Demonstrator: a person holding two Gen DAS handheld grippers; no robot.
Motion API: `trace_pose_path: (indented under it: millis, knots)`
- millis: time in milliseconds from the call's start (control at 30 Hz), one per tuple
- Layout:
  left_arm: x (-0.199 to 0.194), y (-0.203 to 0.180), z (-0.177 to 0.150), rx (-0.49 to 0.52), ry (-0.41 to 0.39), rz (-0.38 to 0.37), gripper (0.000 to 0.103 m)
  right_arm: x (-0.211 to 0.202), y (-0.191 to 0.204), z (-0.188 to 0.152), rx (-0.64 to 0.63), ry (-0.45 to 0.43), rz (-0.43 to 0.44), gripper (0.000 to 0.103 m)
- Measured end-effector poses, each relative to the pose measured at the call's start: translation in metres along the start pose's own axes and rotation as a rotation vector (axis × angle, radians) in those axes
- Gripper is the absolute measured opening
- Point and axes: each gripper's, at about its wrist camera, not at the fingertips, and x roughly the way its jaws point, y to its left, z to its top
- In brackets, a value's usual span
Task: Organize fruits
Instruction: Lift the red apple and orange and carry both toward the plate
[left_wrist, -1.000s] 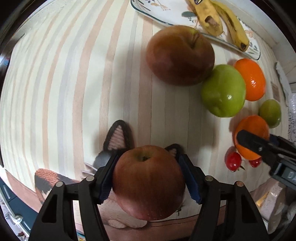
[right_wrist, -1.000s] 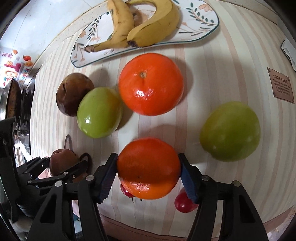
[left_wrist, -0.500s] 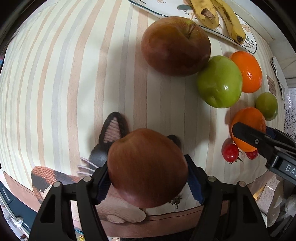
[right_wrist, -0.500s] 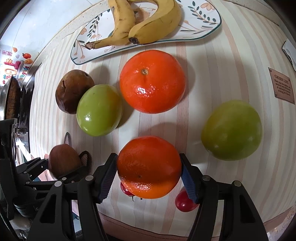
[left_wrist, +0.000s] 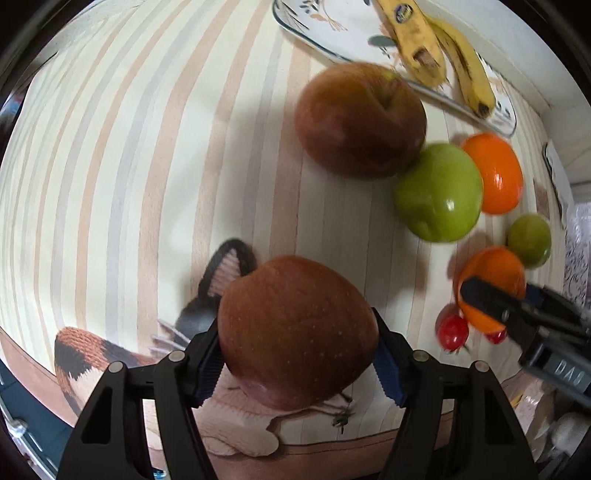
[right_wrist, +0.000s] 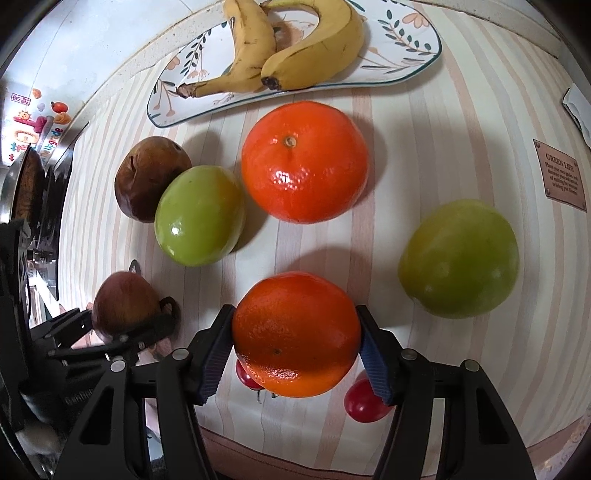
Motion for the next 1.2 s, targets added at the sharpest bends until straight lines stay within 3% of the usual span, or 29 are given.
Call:
trace_pose_path:
  millis: [200,367,567,733,1000,1200]
  knots:
    - [-0.003,0.003,0.007,-0.023,-0.037,0.019,0.067,-0.002,-0.001,0.001,0.0,-0.009,-0.002,0.066]
    - [-0.01,-0.011,0.0,0.033,-0.075,0.047,0.067,-0.005,-0.003,-0.004,-0.007,-0.015,0.004,0.065]
    - [-0.031,-0.029,-0.008,0.046,-0.095,-0.001,0.067,-0.021,-0.011,-0.01,0.008,-0.043,0.043,0.065]
    - [-0.075,-0.039,-0.007,0.064,-0.17,-0.047,0.067,-0.047,-0.019,-0.012,0.019,-0.073,0.1,0.065]
    - [-0.152,-0.06,0.048,0.089,-0.296,-0.126,0.067,-0.124,-0.03,0.013,0.024,-0.203,0.166,0.065]
    - [-0.159,-0.074,0.121,0.123,-0.331,-0.103,0.067,-0.143,-0.049,0.075,0.037,-0.297,0.089,0.065]
